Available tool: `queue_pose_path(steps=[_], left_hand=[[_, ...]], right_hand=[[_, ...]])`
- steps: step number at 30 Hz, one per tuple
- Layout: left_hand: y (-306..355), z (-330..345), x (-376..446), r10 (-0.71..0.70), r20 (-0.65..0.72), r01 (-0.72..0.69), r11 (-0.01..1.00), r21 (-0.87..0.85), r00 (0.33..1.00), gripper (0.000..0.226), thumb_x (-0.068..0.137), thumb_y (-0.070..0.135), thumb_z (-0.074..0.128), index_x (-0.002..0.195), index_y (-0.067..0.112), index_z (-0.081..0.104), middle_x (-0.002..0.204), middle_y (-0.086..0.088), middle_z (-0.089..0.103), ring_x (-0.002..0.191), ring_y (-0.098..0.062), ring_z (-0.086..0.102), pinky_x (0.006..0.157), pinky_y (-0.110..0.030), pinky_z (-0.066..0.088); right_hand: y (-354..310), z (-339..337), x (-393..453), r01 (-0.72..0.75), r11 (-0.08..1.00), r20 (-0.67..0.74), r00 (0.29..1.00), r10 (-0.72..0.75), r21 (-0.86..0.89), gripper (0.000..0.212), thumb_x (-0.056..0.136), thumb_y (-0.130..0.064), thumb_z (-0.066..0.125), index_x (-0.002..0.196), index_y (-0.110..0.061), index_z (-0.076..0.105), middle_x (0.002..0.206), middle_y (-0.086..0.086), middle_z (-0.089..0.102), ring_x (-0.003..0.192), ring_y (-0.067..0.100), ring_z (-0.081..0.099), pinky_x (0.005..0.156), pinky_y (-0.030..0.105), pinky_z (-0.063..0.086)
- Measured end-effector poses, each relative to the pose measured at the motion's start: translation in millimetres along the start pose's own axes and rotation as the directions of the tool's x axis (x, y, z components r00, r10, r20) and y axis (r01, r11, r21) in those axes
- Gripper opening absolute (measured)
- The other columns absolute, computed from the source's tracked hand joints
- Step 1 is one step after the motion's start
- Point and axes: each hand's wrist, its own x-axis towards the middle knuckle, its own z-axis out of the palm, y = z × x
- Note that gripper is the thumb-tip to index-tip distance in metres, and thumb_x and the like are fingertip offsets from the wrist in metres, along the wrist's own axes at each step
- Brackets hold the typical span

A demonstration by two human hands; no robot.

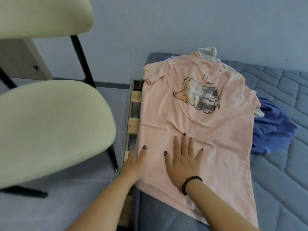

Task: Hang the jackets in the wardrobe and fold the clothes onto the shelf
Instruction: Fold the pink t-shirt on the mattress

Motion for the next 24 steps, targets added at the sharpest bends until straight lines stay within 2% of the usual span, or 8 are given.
queue_pose_path(steps=[3,6,10,13,15,17,21,24], left_hand=[[-21.9,13.4,-47.5,-0.107,-0.004,0.106,0.984,-0.145,0.994,0.085,0.088,0.075,0.026,0.148,0.015,0.030,0.143,-0.006,0.045,0.122,-0.022,0.047,0.089,-0.026,0.036],[-38.5,30.5,-82.8,-0.136,-0.021,0.127,0.961,-0.246,0.990,0.071,0.094,0.063,0.034,0.148,0.015,0.033,0.141,-0.008,0.047,0.119,-0.024,0.049,0.088,-0.028,0.037],[-44.1,28.1,-96.9,-0.067,-0.106,0.017,0.910,-0.414,0.992,0.034,0.095,0.042,0.053,0.120,0.019,0.059,0.115,-0.002,0.061,0.095,-0.015,0.057,0.079,-0.027,0.046],[-41.3,20.1,-97.5,-0.035,-0.124,-0.043,0.818,-0.573,0.992,0.014,0.093,0.027,0.061,0.107,0.024,0.064,0.103,0.002,0.066,0.091,-0.011,0.059,0.070,-0.022,0.044],[-40.2,17.3,-94.5,-0.028,-0.143,-0.075,0.742,-0.666,0.989,0.023,0.091,0.022,0.065,0.114,0.022,0.063,0.103,0.001,0.068,0.094,-0.013,0.062,0.071,-0.024,0.046],[-36.4,14.9,-90.4,-0.029,-0.159,-0.097,0.678,-0.729,0.987,0.031,0.090,0.018,0.066,0.120,0.018,0.061,0.108,-0.002,0.068,0.097,-0.014,0.063,0.078,-0.026,0.048],[-31.2,12.0,-72.2,-0.042,-0.198,-0.123,0.654,-0.747,0.979,0.035,0.081,0.021,0.076,0.114,0.017,0.064,0.111,-0.007,0.068,0.099,-0.020,0.064,0.093,-0.034,0.049],[-31.5,8.9,-60.2,-0.104,-0.264,-0.128,0.670,-0.731,0.959,0.083,0.071,0.024,0.085,0.142,0.019,0.043,0.140,-0.008,0.050,0.115,-0.024,0.058,0.101,-0.044,0.046]], right_hand=[[12.2,6.8,-49.3,0.102,0.995,0.030,0.994,-0.101,-0.020,0.072,0.092,-0.061,0.008,0.152,-0.023,-0.008,0.159,0.004,-0.017,0.147,0.028,-0.011,0.111,0.060,-0.007],[32.2,7.1,-94.8,0.179,0.984,0.030,0.984,-0.178,-0.025,0.067,0.093,-0.057,0.026,0.147,-0.019,0.035,0.153,0.010,0.032,0.139,0.033,0.034,0.104,0.060,0.015],[79.4,12.0,-140.8,0.309,0.950,0.028,0.951,-0.308,-0.049,0.065,0.095,-0.060,0.019,0.144,-0.022,0.040,0.151,0.006,0.036,0.139,0.026,0.031,0.106,0.053,0.016],[108.5,16.2,-160.4,0.329,0.944,-0.068,0.941,-0.330,-0.031,0.057,0.099,-0.047,0.017,0.139,-0.019,0.046,0.146,0.006,0.044,0.133,0.024,0.038,0.109,0.047,0.019],[120.7,15.7,-165.1,0.331,0.944,-0.143,0.933,-0.330,-0.022,0.045,0.098,-0.029,0.023,0.135,-0.018,0.046,0.139,0.008,0.052,0.123,0.026,0.053,0.104,0.045,0.038],[124.4,9.4,-162.9,0.335,0.942,-0.150,0.932,-0.331,0.003,0.047,0.083,-0.020,0.044,0.130,-0.018,0.048,0.130,0.008,0.059,0.109,0.027,0.063,0.085,0.041,0.055],[119.2,0.0,-146.5,0.313,0.946,-0.091,0.943,-0.320,-0.080,0.082,0.045,-0.014,0.083,0.121,-0.020,0.055,0.111,0.004,0.060,0.086,0.024,0.060,0.057,0.031,0.053],[113.6,-4.0,-143.6,0.277,0.952,-0.075,0.955,-0.289,-0.133,0.084,0.042,-0.011,0.082,0.121,-0.021,0.055,0.097,0.002,0.053,0.074,0.022,0.046,0.048,0.030,0.045]])
